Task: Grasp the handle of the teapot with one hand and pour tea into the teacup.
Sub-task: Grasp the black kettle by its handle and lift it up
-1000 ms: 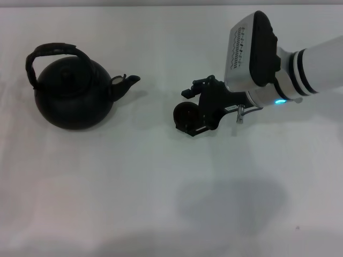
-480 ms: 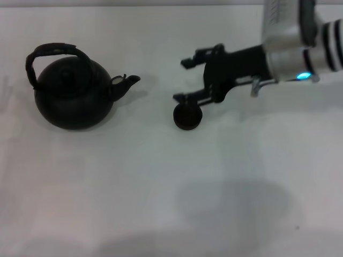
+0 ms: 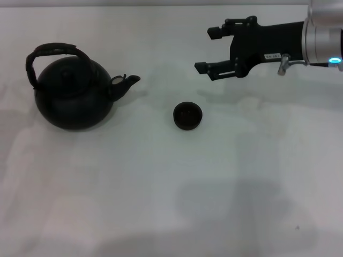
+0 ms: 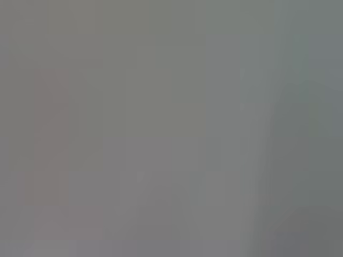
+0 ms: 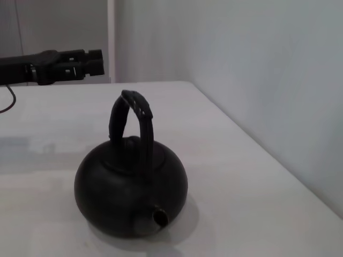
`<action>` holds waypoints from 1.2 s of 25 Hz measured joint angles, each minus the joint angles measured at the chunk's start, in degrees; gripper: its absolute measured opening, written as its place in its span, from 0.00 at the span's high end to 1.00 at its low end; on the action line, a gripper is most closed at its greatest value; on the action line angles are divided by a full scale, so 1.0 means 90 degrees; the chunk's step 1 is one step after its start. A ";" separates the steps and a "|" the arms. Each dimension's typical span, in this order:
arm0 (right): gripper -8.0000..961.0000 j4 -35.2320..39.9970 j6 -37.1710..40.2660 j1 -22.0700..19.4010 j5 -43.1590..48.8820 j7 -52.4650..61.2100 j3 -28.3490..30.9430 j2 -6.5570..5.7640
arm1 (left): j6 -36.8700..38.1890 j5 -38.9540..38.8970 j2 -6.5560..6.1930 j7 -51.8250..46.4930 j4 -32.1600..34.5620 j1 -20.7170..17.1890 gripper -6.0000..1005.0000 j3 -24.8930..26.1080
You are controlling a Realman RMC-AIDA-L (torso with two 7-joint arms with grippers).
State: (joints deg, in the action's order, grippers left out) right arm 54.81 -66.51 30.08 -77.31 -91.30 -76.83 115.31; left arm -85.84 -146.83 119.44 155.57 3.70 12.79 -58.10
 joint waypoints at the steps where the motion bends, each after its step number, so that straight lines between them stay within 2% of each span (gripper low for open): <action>1: 0.11 -0.0066 0.0008 0.0011 -0.0002 -0.0034 0.0001 0.0000 | 0.0005 0.0021 0.0000 -0.0007 -0.0092 0.0063 0.18 -0.0013; 7: 0.11 -0.0217 0.0047 0.0045 -0.0010 -0.0082 -0.0004 0.0008 | 0.0038 0.0338 -0.0001 -0.0011 -0.0339 0.0342 0.20 -0.0065; 14: 0.11 -0.0280 0.0150 -0.0003 -0.0013 -0.0100 0.0008 -0.0001 | 0.0160 0.0834 0.0015 -0.0010 -0.0353 0.0479 0.22 -0.0063; 30: 0.11 -0.0487 0.0372 0.0053 -0.0022 -0.0248 0.0008 0.0000 | 0.0892 0.0785 0.0034 -0.0178 -0.0649 0.0734 0.27 0.0106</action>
State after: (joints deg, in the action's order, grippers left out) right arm 50.42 -63.17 30.56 -77.51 -93.53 -76.76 115.31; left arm -77.82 -139.77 119.75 153.97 -2.15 19.40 -57.14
